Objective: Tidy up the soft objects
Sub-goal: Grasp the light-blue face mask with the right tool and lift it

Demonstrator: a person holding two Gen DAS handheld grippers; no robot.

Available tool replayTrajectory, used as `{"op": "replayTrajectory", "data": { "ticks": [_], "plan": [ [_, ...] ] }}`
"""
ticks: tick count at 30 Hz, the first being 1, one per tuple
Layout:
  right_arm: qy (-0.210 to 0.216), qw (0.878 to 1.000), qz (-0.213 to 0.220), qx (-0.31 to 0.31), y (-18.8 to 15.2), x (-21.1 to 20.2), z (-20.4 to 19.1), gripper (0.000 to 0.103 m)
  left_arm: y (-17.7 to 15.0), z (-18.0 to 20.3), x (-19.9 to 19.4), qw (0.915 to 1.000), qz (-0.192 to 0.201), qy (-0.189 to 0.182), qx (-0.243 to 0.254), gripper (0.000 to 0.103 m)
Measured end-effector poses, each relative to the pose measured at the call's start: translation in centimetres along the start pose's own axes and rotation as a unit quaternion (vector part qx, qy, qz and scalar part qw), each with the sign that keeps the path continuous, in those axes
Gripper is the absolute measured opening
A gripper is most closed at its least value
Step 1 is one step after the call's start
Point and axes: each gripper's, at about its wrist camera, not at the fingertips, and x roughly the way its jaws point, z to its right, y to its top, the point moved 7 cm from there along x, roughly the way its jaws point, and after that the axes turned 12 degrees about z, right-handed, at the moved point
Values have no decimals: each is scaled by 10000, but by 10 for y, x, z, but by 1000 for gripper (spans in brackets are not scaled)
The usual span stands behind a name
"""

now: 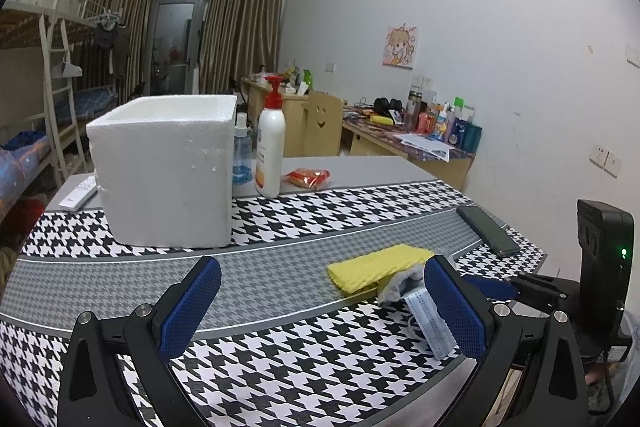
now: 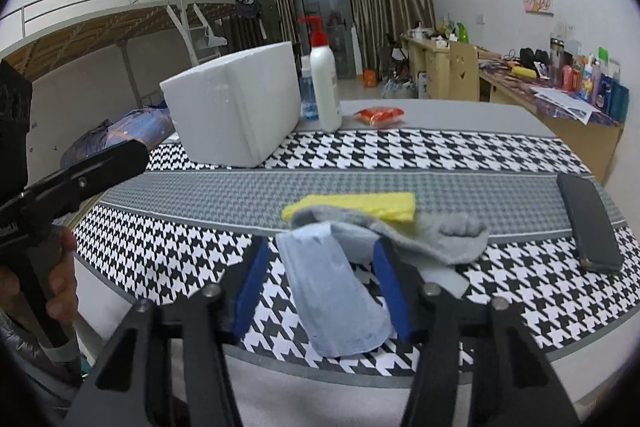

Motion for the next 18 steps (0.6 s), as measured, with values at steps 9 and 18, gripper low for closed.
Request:
{"op": "replayTrajectory", "data": {
  "ticks": [9, 18],
  "plan": [
    [17, 9998, -182, -49, -11, 5, 2, 30, -7, 4, 12, 9998, -178, -64, 12, 102],
    [218, 9996, -75, -138, -10, -4, -1, 9, -14, 11, 26, 9991, -389, -161, 14, 102]
  ]
}}
